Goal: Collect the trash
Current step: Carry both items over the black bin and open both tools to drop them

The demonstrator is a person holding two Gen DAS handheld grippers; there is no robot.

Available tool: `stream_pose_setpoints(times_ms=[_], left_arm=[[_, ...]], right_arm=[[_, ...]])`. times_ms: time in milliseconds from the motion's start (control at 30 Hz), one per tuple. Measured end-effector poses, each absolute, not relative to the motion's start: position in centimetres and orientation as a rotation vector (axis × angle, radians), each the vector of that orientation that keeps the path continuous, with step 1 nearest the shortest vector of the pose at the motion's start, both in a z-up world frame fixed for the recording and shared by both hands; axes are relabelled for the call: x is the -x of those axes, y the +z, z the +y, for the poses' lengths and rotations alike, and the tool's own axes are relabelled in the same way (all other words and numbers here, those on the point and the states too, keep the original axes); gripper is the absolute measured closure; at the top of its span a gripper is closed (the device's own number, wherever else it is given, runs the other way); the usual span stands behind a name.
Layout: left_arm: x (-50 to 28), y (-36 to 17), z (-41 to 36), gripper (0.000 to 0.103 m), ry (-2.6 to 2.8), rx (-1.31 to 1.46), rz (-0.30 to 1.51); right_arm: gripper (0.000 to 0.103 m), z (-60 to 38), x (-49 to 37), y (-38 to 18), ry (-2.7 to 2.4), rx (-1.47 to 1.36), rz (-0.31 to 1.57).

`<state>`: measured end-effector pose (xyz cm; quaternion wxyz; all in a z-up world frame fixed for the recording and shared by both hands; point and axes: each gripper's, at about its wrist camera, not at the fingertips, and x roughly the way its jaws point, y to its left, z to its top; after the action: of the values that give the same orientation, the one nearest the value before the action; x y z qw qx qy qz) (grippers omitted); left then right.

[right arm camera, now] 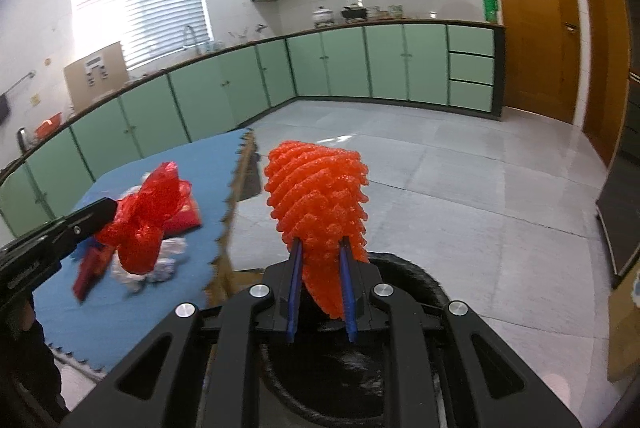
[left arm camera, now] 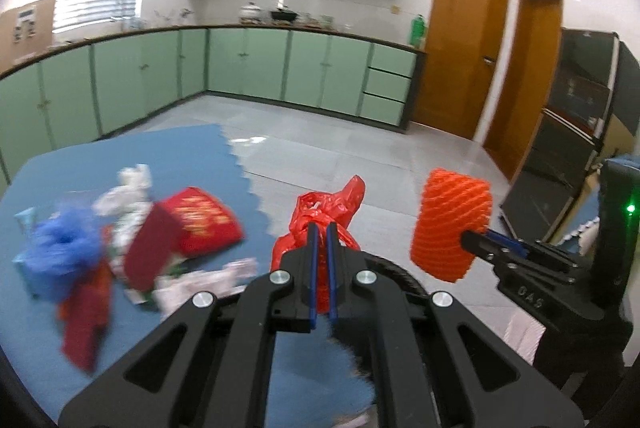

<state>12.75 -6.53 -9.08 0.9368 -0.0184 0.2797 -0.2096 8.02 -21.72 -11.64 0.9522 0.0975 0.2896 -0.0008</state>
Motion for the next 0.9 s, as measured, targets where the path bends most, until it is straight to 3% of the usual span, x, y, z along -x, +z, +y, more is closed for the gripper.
stream_pose_setpoints(times_ms=[433, 533, 600, 733, 833, 900], left_arm=[[-18.7, -14.5, -13.0, 0.1, -0.527, 0.006, 0.688], [-19.7, -15.3, -13.8, 0.097, -0.538, 0.001, 0.723], [-19.9, -15.5, -14.0, 0.095, -0.541, 0.003, 0.736], [-20.3, -15.5, -13.3, 0.074, -0.53, 0.02, 0.746], [-20.3, -15.2, -12.7, 0.069, -0.528, 0.037, 0.747], [-20.1, -14.8, -12.3, 0.068, -0.521, 0.046, 0.738]], right_arm=[[0.085, -25.7, -10.9, -16.4, -0.066, -0.247, 0.685], [0.081, -26.1, -11.8, -17.4, -0.075, -0.261, 0.714], [0.068, -26.3, -12.1, -17.9, -0.08, -0.265, 0.725], [0.052, -26.4, -12.2, -18.2, -0.098, -0.259, 0.728], [0.047, -26.3, -12.4, -18.1, -0.11, -0.259, 0.726], [0.034, -26.2, -12.2, -17.7, -0.12, -0.258, 0.717]])
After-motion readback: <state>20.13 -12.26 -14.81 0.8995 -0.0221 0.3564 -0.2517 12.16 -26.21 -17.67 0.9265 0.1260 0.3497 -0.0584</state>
